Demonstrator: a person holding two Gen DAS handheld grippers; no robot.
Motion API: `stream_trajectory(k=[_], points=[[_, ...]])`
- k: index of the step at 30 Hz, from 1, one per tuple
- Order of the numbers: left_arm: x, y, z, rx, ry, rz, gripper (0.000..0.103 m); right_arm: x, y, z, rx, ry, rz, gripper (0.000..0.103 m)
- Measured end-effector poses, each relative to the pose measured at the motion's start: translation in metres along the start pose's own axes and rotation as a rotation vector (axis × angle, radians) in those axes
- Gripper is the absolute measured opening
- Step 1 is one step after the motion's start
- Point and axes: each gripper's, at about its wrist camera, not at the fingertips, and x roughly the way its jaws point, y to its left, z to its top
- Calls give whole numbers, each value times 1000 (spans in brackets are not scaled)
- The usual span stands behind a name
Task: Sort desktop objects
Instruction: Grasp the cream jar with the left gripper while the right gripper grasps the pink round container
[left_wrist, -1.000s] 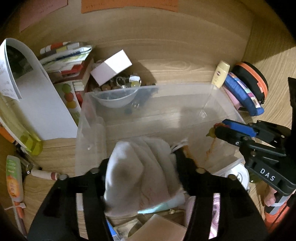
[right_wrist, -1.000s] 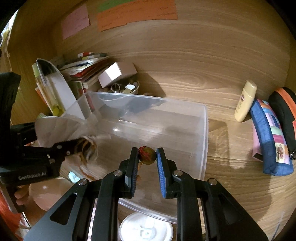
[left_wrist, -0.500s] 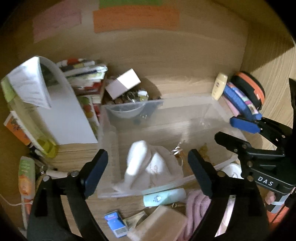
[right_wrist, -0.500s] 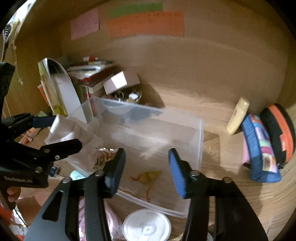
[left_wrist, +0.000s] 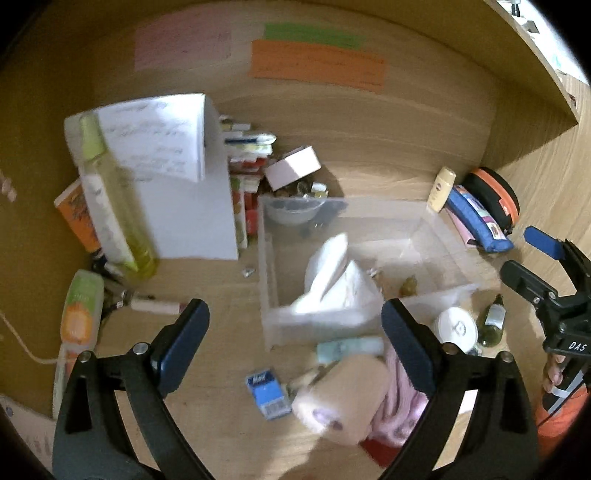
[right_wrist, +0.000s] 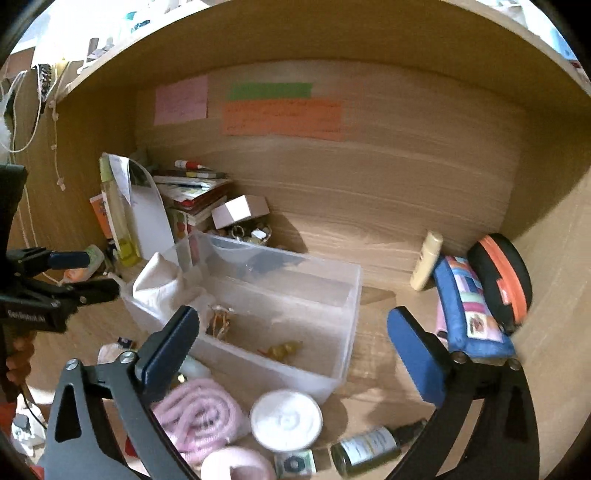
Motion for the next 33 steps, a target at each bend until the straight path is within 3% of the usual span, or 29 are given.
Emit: stream_trajectory(k=[8,13,19,24,28,33], points=[[8,13,-36,-44,49,121,95,-18,4,-42,3,59,0,102],[15,24,-54,-92,97,24,95,-16,10,-65,4,126,31,102],[6,13,-66,-82,93,-64,95,-13,17,-85,8,190,93,102],[11,-6,-72,-26,101,-83,95,-6,27,-99,-25,232,107,102],[31,-13,-72,-13,152,-109,95,-2,26,-107,-23,256,104,102],[55,-17,-72,-24,214,-175,79,7,21,-115,31,278,119,101]])
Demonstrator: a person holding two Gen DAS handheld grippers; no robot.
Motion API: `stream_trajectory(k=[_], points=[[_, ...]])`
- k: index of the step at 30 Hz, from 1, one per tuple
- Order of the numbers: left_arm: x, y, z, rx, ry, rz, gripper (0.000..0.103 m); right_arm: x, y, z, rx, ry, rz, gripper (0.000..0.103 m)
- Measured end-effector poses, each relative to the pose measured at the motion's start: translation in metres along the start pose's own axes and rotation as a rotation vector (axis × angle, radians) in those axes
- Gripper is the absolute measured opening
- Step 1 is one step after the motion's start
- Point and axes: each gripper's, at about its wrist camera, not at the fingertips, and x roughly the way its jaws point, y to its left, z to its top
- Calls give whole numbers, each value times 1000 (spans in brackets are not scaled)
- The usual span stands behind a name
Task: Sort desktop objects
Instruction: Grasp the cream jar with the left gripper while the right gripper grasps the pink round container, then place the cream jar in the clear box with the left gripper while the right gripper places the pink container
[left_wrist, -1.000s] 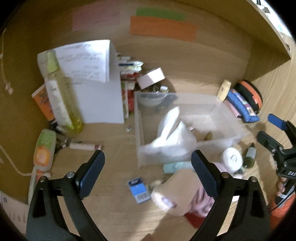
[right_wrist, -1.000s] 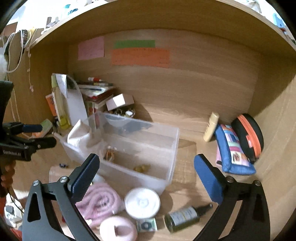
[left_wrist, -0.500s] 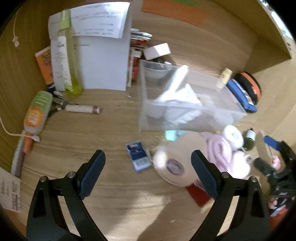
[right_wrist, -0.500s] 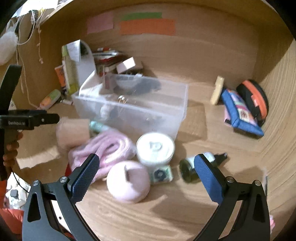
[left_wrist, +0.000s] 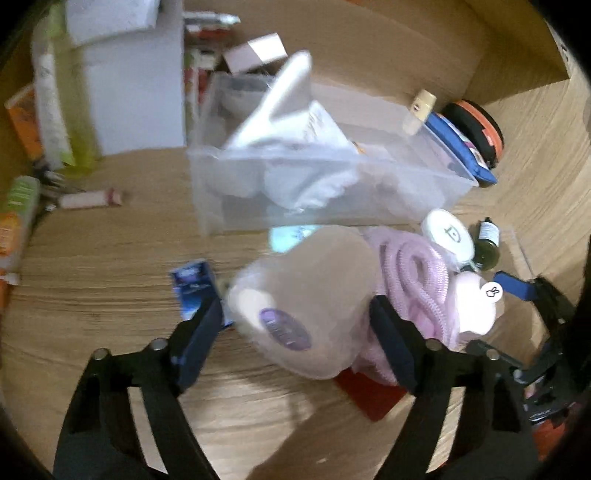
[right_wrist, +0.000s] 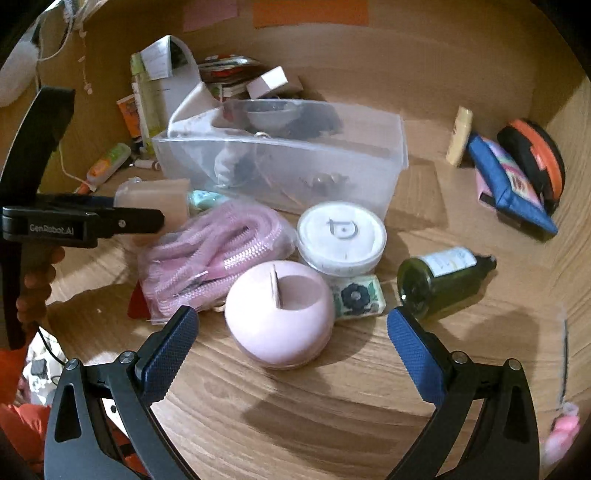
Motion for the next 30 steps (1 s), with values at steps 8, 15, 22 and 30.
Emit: stream_trajectory(k=[8,15,22,30], points=[[0,-7,-5,53,-41,31,75,12,-3,-4,9,25,17,78],[-11,1,-4,15,-58,-2,69,3,-5,-5,1,18,31,61],[-28,-7,0,43,-109,-1,68,-13,-12,1,19,-25,37,61],[-45,-13,12,44,-163,-13,68,-33,-16,25,25,-108,34,61]])
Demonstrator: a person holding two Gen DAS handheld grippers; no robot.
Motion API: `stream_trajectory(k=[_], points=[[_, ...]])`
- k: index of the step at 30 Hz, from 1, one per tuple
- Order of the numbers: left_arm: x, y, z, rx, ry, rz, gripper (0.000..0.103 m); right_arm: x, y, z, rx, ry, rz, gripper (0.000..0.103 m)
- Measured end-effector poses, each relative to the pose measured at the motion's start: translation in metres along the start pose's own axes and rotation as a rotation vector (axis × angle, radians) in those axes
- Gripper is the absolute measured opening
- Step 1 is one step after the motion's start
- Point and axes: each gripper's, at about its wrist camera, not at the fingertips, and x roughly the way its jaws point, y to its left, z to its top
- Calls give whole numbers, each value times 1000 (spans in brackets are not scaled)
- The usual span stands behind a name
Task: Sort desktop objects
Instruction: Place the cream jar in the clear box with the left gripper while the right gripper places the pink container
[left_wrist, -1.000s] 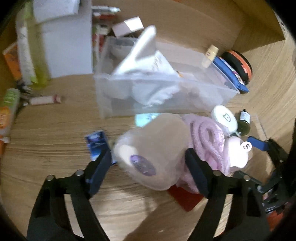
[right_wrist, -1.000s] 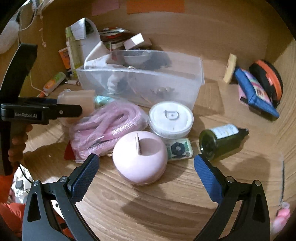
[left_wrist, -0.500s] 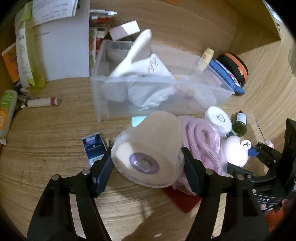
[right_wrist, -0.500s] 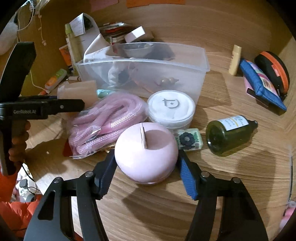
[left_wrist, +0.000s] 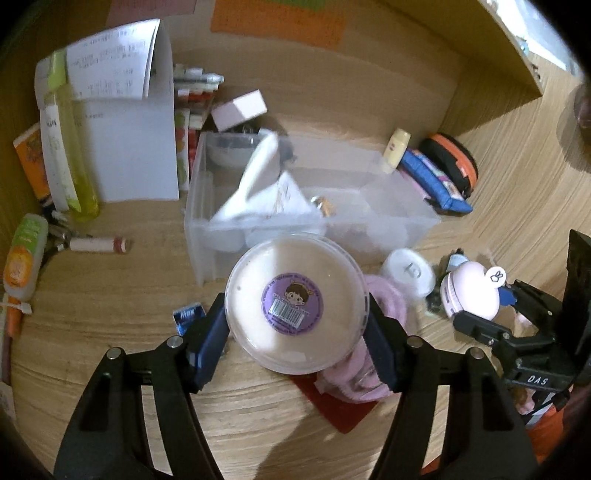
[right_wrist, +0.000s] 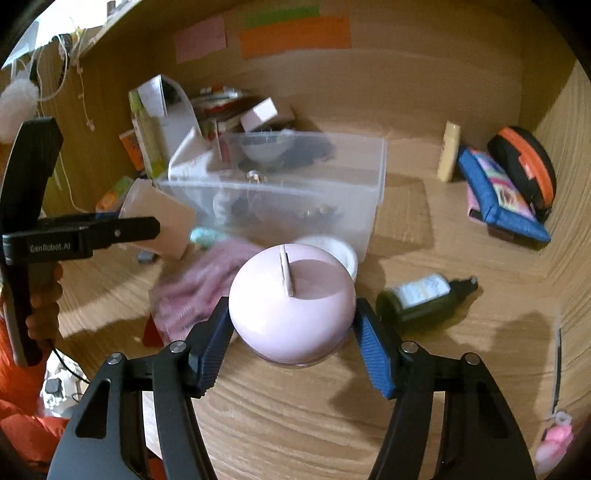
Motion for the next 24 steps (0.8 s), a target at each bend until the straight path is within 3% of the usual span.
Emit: stream_trajectory(k=[13,24], points=[[-34,-21,28,33,-152,12,68,-6,8,51,-11,-121,35,61],[-30,-31,58,56,-205,-15,68,25,-13,91,21,-99,30,61]])
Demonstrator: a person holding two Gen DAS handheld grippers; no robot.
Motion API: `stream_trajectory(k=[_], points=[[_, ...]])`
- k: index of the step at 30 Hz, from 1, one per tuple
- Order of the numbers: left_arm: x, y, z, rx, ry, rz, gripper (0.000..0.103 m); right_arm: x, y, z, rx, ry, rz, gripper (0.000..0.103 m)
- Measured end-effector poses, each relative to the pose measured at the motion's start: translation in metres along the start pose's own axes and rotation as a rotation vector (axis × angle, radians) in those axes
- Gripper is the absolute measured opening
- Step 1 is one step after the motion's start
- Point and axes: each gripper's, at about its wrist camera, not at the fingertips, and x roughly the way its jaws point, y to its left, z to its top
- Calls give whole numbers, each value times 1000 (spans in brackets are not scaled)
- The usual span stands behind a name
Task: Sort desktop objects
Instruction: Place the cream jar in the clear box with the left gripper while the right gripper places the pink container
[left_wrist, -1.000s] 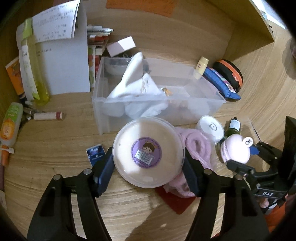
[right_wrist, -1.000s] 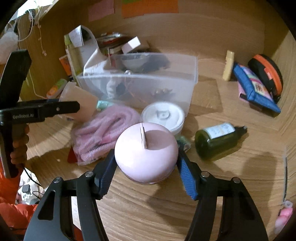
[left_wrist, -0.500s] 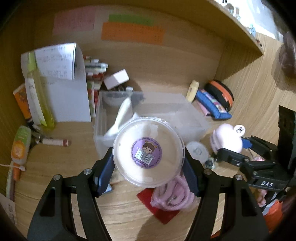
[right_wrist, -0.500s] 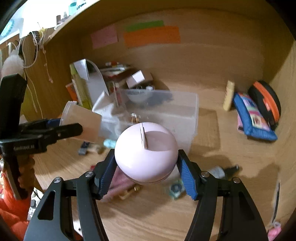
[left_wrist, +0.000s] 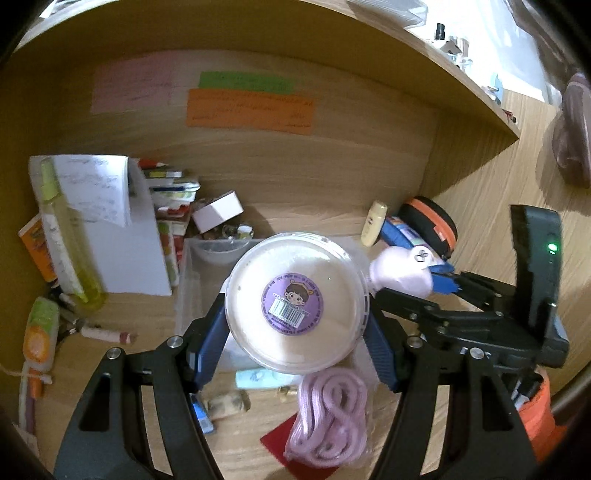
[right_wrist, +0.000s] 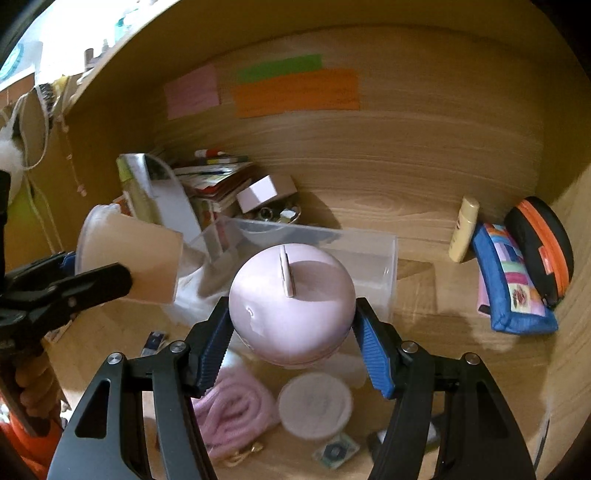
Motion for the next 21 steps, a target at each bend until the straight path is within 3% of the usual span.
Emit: stream_trajectory(k=[3,10,21], points=[[16,5,12,2,37,-4,68,13,-7,10,6,15,-6,61],[58,23,27,-30,105,70,67,43,-16,23,4,47,-39,61],[106,42,18,-53,176,121,66,90,-24,8,-7,167,-28,61]])
